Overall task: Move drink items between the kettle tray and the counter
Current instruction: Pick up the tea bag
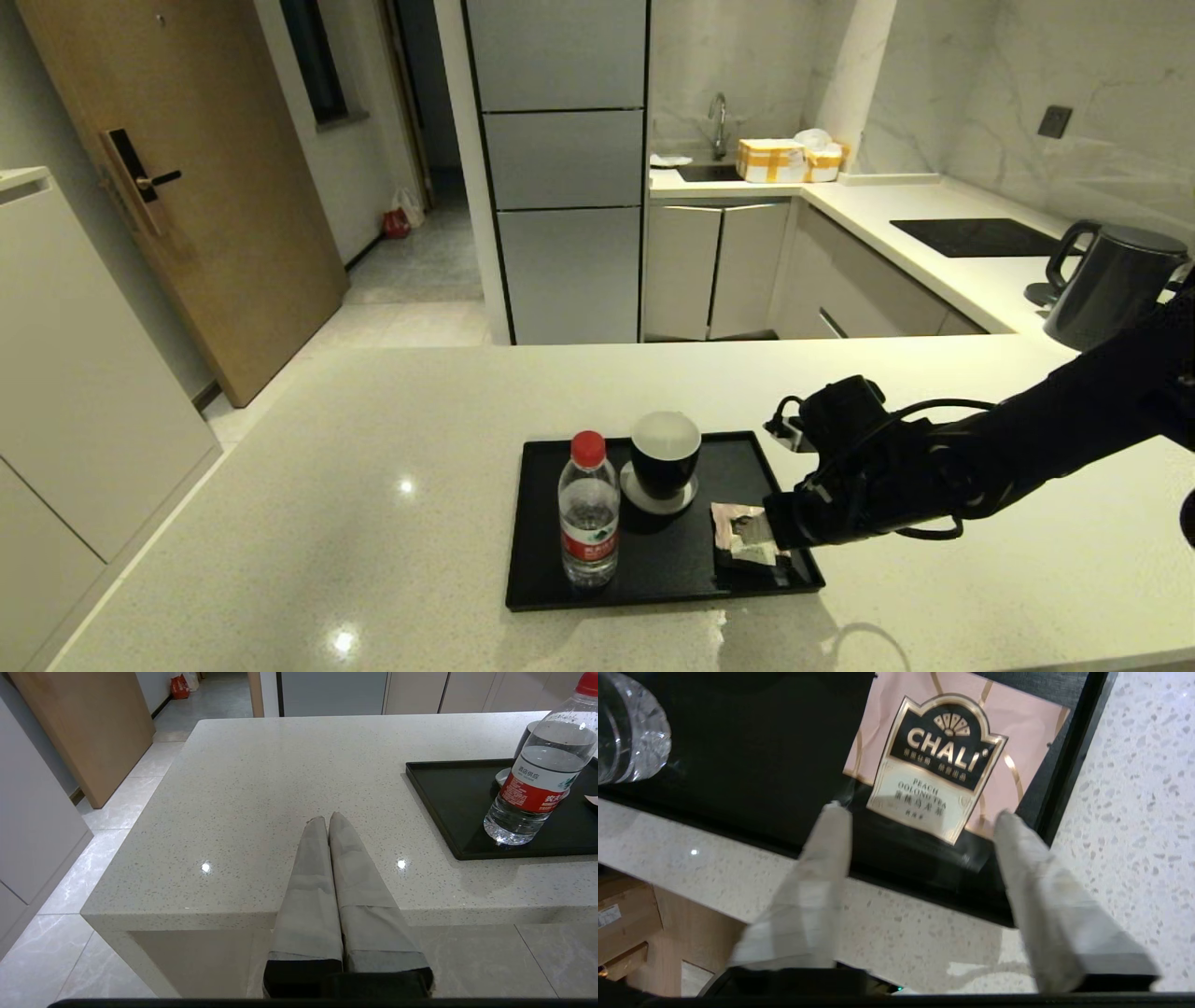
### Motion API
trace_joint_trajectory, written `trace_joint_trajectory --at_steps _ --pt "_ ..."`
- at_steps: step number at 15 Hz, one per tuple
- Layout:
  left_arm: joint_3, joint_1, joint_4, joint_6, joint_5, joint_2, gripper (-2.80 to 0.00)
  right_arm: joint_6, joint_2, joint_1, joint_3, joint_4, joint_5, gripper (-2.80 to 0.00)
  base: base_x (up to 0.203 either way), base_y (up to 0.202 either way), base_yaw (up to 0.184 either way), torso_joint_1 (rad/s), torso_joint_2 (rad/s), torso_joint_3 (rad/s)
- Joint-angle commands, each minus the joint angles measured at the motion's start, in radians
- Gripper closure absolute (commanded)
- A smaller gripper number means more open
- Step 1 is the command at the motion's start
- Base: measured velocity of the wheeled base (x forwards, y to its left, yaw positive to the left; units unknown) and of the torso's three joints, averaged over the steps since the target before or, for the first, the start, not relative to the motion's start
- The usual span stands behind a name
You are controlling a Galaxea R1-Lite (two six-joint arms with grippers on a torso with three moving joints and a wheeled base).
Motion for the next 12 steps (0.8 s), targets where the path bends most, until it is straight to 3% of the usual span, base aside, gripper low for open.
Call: trace_joint_trajectory --at_steps 1,4,7,12 --pt "0.002 0.000 0.000 0.000 0.001 -0.002 0.00 0.000 0.024 0.000 -0.012 -0.001 -0.022 -2.80 0.000 0.000 0.000 0.000 0.00 0.000" --pt "0.001 0.000 0.000 0.000 0.001 -0.002 0.00 -0.014 0.048 0.002 -0.020 -0.001 -0.033 -2.80 0.000 0.000 0.000 0.000 0.00 0.000" --pt "0.002 0.000 0.000 0.000 0.001 -0.002 0.00 -0.024 0.080 0.004 -0.041 -0.031 -0.129 -2.80 0.000 0.000 0.000 0.000 0.00 0.000" --pt "0.001 0.000 0.000 0.000 0.001 -0.002 0.00 -0.064 0.062 0.016 -0.083 0.026 -0.184 -2.80 0.000 0.000 0.000 0.000 0.00 0.000"
